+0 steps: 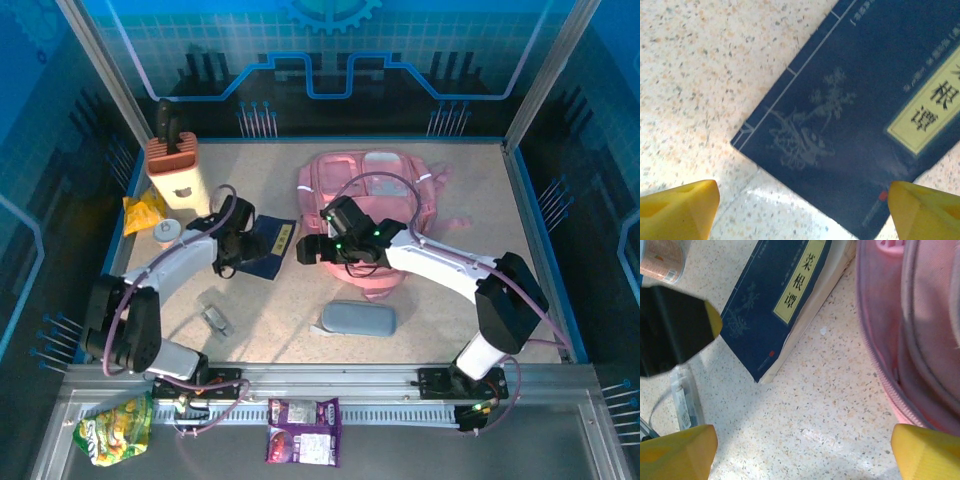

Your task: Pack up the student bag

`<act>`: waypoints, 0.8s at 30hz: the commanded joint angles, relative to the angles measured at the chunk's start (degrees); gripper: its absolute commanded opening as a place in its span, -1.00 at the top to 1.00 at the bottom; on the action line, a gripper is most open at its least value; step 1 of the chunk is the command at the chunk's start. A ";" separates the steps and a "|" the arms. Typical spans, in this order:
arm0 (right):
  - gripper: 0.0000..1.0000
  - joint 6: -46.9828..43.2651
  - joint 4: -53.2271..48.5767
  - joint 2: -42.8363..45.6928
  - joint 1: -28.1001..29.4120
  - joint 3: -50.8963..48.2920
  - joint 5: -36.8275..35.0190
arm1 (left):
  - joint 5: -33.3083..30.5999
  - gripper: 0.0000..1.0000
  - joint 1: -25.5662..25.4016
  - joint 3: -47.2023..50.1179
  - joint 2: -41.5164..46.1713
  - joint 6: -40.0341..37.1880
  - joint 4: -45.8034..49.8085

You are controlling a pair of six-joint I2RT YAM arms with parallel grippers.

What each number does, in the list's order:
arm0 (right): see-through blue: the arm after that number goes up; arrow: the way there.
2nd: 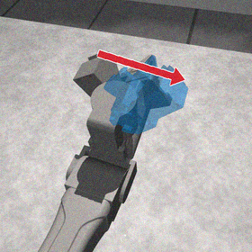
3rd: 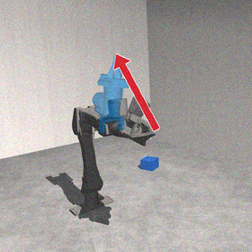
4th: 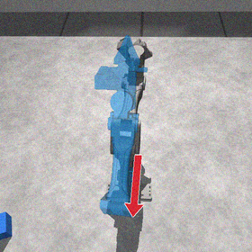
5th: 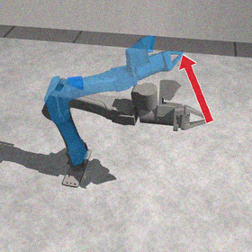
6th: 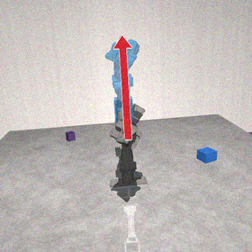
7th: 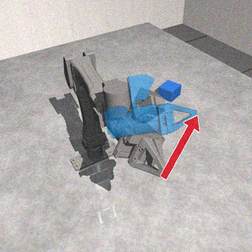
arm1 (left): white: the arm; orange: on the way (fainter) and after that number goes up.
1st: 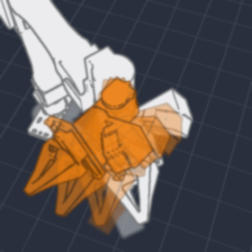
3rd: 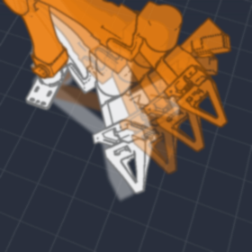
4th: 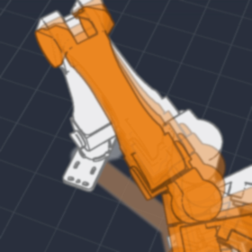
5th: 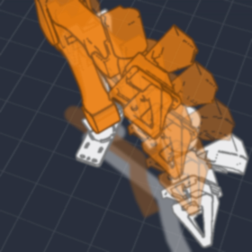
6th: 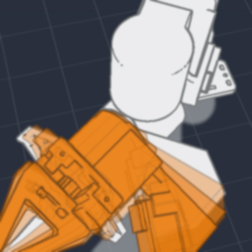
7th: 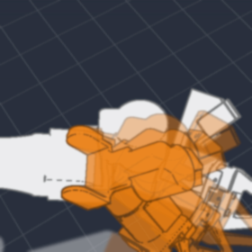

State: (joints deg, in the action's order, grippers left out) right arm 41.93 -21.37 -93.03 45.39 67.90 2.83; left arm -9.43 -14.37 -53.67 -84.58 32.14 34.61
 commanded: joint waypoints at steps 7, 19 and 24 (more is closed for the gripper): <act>-0.87 1.37 -0.43 0.52 1.17 -1.18 -0.18 | 8.04 -0.83 3.03 -6.62 -12.53 -6.80 -2.00; -0.80 1.27 -0.12 -3.06 0.98 0.76 1.88 | 7.03 -0.79 -5.75 8.27 1.72 9.37 -2.48; -0.61 1.80 -0.67 -7.71 2.24 4.40 2.63 | 4.95 -0.75 -5.36 10.76 8.65 10.98 -2.18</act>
State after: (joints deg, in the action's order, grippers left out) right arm 43.13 -21.78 -98.35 46.37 69.54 4.56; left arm -2.72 -20.36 -43.24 -78.78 40.23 31.35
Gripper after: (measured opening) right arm 0.817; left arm 0.877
